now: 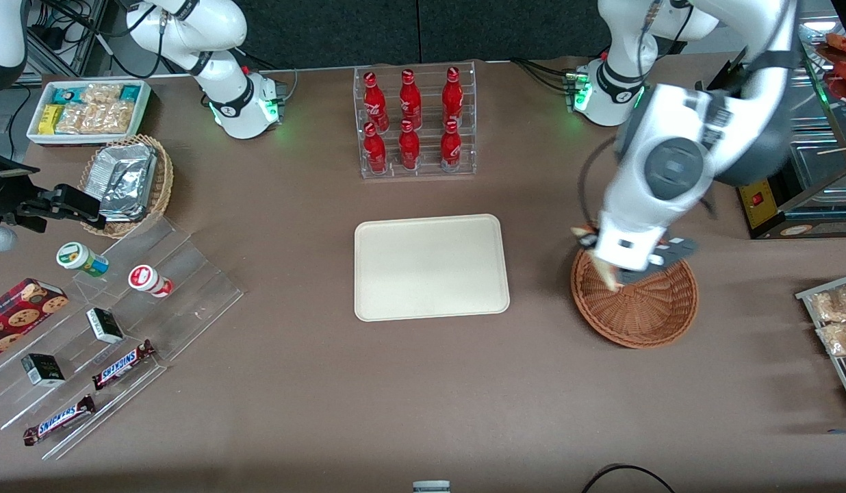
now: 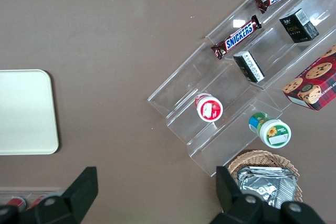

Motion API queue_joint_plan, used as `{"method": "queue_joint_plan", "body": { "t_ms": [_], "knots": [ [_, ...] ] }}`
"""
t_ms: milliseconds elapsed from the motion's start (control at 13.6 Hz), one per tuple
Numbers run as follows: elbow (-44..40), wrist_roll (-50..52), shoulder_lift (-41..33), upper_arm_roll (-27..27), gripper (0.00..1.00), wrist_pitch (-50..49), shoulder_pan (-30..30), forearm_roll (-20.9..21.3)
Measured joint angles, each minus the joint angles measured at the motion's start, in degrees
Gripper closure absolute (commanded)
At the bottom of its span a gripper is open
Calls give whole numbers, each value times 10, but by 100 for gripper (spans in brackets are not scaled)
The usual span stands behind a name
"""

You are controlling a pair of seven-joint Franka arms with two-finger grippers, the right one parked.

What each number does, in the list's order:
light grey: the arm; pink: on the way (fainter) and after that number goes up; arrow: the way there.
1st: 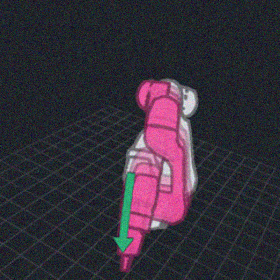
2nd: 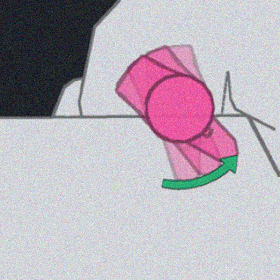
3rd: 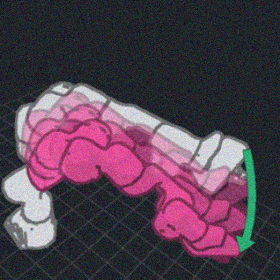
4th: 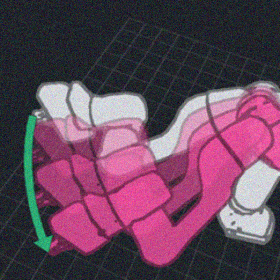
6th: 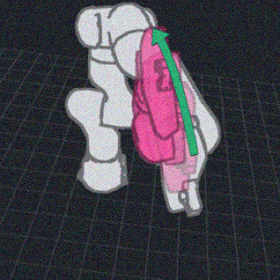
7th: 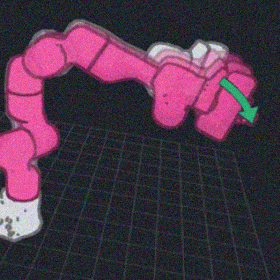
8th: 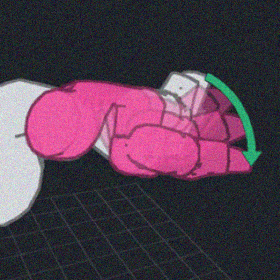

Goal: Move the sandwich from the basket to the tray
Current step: 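Lift the sandwich and carry it over the white tray, then lower the sandwich onto the tray and open the left gripper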

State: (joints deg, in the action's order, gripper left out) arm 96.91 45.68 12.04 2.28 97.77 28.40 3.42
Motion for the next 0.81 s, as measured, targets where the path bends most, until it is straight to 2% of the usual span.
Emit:
{"method": "queue_joint_plan", "body": {
  "t_ms": [440,587,807],
  "knots": [
    [-45,7,83,-6,100,43,155,-25],
    [-57,7,122,-8,100,88,187,-47],
    [-59,7,163,-8,100,156,202,-67]
  ]
}}
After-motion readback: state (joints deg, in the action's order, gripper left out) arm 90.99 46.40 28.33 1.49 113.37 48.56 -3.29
